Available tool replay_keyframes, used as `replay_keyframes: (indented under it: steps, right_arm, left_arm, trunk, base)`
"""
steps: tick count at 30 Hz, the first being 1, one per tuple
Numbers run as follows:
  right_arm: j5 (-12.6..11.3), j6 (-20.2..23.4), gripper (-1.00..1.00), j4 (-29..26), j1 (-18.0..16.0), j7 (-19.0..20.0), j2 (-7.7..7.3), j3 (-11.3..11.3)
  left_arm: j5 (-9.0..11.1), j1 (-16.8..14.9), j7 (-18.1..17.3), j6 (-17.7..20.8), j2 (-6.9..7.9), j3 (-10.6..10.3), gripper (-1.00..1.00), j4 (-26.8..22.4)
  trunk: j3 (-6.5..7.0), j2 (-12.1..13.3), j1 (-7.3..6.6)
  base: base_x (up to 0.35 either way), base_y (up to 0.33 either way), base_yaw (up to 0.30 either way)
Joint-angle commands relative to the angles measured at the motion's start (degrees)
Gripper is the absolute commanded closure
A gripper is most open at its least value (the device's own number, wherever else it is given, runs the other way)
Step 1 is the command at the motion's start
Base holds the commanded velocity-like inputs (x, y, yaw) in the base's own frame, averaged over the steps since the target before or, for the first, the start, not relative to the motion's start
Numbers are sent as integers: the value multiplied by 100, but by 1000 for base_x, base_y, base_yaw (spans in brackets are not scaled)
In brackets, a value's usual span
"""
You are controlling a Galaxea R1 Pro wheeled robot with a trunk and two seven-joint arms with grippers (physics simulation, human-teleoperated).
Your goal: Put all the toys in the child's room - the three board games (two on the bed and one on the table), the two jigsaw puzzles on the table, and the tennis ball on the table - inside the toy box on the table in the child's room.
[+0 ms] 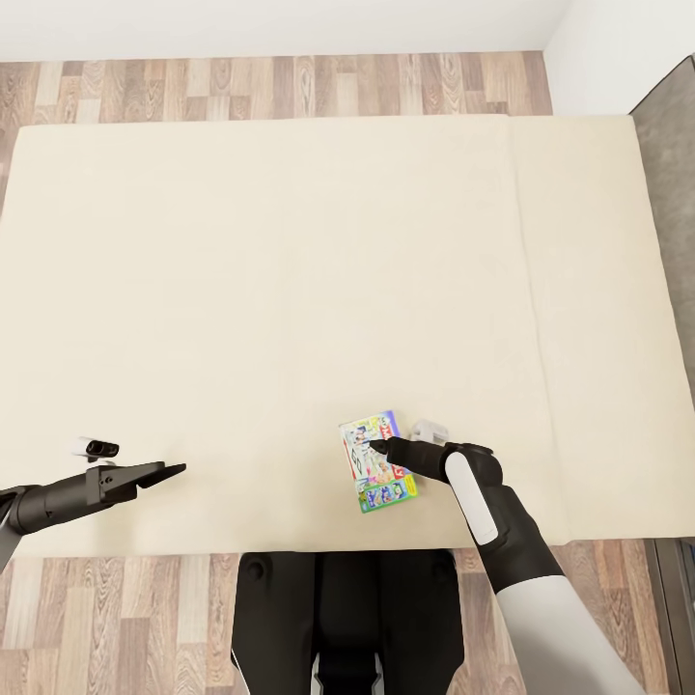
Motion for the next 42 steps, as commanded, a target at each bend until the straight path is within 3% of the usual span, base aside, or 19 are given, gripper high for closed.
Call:
replay_keyframes:
  steps: [1,23,42]
  right_arm:
    - [-38,20,-100,-6,-2,-36,1,1]
    - [-36,16,-100,-6,-2,-36,0,1]
    - [-36,16,-100,-6,-2,-36,2,1]
  left_arm:
    - [-1,-1,-20,61,2,-2,-100,-1]
    - [-1,-1,-19,61,2,-2,-100,0]
    - [1,-1,-21,61,2,-2,-100,0]
  trunk:
    - [-6,-9,3]
    - [-6,-9,3]
    - [-6,-9,3]
  base:
    - [0,5,0]
    - [0,4,0]
    - [0,111,0]
